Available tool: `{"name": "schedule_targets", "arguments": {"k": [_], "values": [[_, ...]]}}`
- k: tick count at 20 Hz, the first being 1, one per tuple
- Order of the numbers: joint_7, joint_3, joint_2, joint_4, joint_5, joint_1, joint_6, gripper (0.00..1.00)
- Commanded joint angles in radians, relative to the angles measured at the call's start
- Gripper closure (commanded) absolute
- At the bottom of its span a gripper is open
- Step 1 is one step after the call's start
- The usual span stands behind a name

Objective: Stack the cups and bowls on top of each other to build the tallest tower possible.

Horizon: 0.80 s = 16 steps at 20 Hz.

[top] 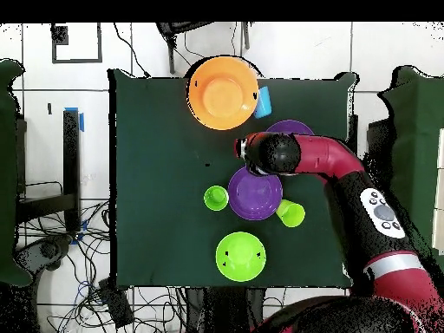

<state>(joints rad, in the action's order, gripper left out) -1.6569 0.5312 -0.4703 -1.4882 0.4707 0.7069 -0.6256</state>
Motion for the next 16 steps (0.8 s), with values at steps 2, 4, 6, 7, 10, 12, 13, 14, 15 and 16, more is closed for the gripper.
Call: {"name": "schedule_targets", "arguments": {"k": [2, 4, 6, 7, 10, 12, 13, 14, 15, 16], "values": [[-0.044, -0.099, 0.083, 0.049, 0.089, -0.058, 0.069, 0.00], [-0.032, -0.114, 0.086, 0.062, 0.097, -0.062, 0.074, 0.00], [-0.029, -0.128, 0.084, 0.072, 0.100, -0.067, 0.078, 0.00], [-0.040, -0.137, 0.080, 0.077, 0.097, -0.069, 0.080, 0.00], [-0.038, -0.147, 0.077, 0.097, 0.096, -0.071, 0.068, 0.00], [-0.011, -0.158, 0.073, 0.118, 0.118, -0.078, 0.054, 0.00], [-0.009, -0.161, 0.072, 0.122, 0.120, -0.080, 0.053, 0.00], [-0.010, -0.165, 0.070, 0.125, 0.120, -0.081, 0.052, 0.00], [-0.015, -0.171, 0.063, 0.121, 0.121, -0.085, 0.052, 0.00], [-0.015, -0.173, 0.057, 0.119, 0.119, -0.086, 0.047, 0.00]]}}
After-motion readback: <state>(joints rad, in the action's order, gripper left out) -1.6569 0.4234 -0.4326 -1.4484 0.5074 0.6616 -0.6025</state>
